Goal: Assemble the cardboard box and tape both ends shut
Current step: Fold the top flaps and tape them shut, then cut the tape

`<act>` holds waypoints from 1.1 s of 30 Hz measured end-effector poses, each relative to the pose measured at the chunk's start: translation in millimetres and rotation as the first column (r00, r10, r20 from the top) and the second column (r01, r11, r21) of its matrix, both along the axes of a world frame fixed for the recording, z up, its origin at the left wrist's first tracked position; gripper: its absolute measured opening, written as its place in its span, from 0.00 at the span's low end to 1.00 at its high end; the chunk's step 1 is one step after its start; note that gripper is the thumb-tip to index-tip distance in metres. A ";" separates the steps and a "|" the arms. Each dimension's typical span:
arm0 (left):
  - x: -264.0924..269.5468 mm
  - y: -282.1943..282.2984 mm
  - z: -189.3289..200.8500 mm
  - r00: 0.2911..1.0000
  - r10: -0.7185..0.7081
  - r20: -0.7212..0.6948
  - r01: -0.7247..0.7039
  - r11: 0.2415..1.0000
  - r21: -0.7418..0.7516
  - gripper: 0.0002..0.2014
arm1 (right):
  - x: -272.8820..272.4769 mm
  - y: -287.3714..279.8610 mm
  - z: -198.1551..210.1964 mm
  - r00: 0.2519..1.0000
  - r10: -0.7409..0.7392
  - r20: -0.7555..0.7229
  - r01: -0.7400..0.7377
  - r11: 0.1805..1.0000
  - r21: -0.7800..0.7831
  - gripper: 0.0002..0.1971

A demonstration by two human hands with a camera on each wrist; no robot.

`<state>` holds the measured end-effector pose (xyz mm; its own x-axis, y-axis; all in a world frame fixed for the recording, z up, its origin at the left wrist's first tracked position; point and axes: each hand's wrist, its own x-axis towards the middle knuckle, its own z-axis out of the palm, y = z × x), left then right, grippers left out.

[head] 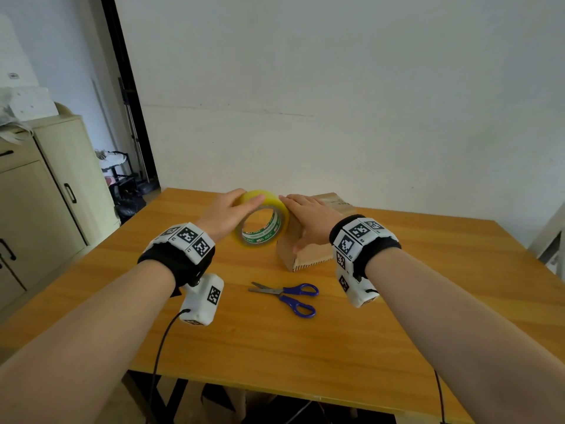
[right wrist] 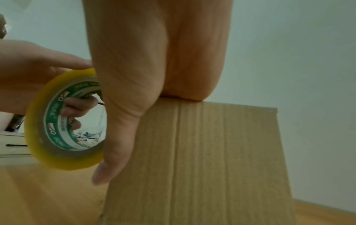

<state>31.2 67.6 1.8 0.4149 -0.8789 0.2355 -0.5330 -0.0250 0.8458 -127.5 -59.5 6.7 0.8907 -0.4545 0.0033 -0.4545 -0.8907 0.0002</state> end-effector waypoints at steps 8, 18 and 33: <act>-10.7 0.3 4.8 0.999 -0.024 0.047 0.024 1.000 -0.003 0.11 | -0.3 -9.5 3.1 0.998 0.042 0.037 -0.044 0.997 0.056 0.54; -5.0 -11.0 -23.3 0.986 -0.028 0.163 -0.011 0.973 0.231 0.18 | -5.3 -31.3 2.5 1.000 0.012 0.006 -0.012 0.997 0.076 0.52; -33.2 -30.6 -11.7 0.999 0.003 -0.050 0.014 0.944 0.331 0.23 | -16.8 -38.5 -5.1 0.982 -0.111 0.155 0.091 0.988 0.128 0.55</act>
<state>-2.0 37.0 -9.9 0.4138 -0.9059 -0.0898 -0.4918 -0.3055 0.8153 -144.3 -98.0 1.6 0.8324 -0.5481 0.0826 -0.5277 -0.8292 -0.1845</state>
